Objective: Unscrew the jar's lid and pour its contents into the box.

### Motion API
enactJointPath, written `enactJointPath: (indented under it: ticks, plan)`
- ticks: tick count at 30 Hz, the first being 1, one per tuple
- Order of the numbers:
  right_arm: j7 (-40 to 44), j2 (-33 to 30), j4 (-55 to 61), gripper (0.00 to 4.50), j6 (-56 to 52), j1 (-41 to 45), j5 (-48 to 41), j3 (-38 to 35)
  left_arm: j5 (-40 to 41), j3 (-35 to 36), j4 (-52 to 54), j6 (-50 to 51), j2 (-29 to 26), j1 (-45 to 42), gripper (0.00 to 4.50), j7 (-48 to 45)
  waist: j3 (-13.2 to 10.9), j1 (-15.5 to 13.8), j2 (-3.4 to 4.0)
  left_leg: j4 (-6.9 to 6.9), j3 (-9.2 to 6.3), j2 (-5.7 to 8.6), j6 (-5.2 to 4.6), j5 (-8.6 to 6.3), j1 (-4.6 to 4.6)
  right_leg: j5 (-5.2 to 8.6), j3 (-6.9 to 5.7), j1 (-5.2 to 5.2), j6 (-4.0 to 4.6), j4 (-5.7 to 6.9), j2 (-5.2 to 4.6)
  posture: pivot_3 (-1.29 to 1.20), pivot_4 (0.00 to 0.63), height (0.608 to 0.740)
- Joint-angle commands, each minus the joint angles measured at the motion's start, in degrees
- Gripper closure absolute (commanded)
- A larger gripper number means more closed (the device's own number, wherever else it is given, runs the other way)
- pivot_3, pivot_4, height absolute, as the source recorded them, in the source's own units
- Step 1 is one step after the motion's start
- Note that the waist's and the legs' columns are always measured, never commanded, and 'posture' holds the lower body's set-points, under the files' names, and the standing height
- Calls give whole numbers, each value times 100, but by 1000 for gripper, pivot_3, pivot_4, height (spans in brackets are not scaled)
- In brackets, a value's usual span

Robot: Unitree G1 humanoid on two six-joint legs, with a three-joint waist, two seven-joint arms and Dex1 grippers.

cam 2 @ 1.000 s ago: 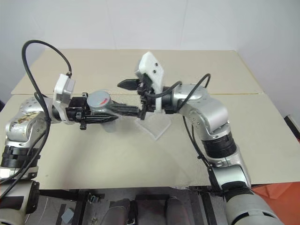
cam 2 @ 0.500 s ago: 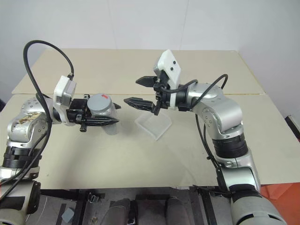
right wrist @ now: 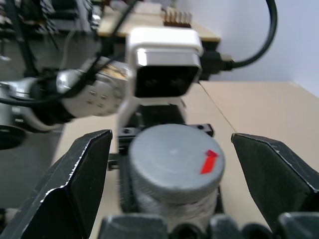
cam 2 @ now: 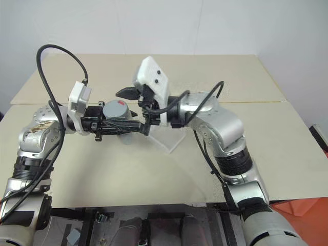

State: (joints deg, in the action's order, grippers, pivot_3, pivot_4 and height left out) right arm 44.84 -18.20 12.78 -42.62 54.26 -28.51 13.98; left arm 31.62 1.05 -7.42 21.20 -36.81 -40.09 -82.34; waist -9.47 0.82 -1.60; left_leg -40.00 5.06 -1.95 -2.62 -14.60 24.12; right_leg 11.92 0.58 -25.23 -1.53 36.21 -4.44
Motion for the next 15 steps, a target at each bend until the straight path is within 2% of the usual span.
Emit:
enactJointPath:
  ticks: [1,9,15]
  plan:
    - [-129,145,-35,28,129,186,175,22,40,76,118,-122,-26,-129,2549,-36,0,-13,0,0,-2,0,0,0,2,0,-3,0,0,0,0,0,150,740]
    - [-183,307,-245,28,91,243,236,-115,56,108,207,-93,-80,-52,2549,-23,0,-2,0,0,-2,-1,0,0,4,0,-3,-1,0,0,1,0,150,740]
    - [-140,50,-208,28,10,112,172,-367,62,144,226,-105,-137,13,2549,-40,0,-5,0,0,-2,-1,0,0,4,0,-3,0,0,-1,0,0,150,740]
